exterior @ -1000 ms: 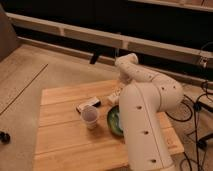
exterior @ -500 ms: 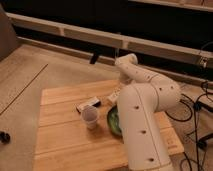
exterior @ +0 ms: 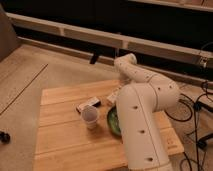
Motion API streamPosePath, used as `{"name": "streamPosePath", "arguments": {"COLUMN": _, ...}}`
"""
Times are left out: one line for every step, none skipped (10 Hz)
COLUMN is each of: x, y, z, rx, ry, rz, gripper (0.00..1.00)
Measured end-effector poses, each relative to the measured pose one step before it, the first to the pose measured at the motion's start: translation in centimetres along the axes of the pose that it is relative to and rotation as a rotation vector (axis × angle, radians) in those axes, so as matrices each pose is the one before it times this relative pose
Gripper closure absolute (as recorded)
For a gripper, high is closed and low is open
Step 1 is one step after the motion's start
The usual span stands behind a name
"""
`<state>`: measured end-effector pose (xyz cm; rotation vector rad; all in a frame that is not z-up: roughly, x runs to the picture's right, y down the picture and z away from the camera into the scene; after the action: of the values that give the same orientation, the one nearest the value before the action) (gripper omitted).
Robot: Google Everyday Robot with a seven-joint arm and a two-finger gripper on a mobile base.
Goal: Stand the bottle upright
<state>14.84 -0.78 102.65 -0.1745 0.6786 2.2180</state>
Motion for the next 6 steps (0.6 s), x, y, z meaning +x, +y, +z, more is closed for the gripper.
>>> {"name": "streamPosePath", "arguments": {"x": -0.04, "y": 0.035, "z": -0.067, "rx": -0.00111, "ry": -0.00177, "rz": 0.0023, "gripper": 0.91}}
{"name": "streamPosePath", "arguments": {"x": -0.092, "y": 0.085, "z": -0.144, "rx": -0.00304, "ry": -0.00363, "rz": 0.00319, "gripper": 0.99}}
{"name": "streamPosePath", "arguments": {"x": -0.225, "y": 0.161, "z": -0.338, "rx": -0.0067, "ry": -0.0058, "rz": 0.00279, "gripper": 1.0}}
{"name": "streamPosePath", "arguments": {"x": -0.35, "y": 0.196, "z": -0.456, "rx": -0.00923, "ry": -0.0083, "rz": 0.00254, "gripper": 1.0}}
{"name": "streamPosePath", "arguments": {"x": -0.676, "y": 0.402, "z": -0.928, "rx": -0.01848, "ry": -0.01592, "rz": 0.00285, "gripper": 1.0}}
{"name": "streamPosePath", "arguments": {"x": -0.854, "y": 0.593, "z": -1.299, "rx": -0.0273, "ry": -0.02078, "rz": 0.00098, "gripper": 1.0}}
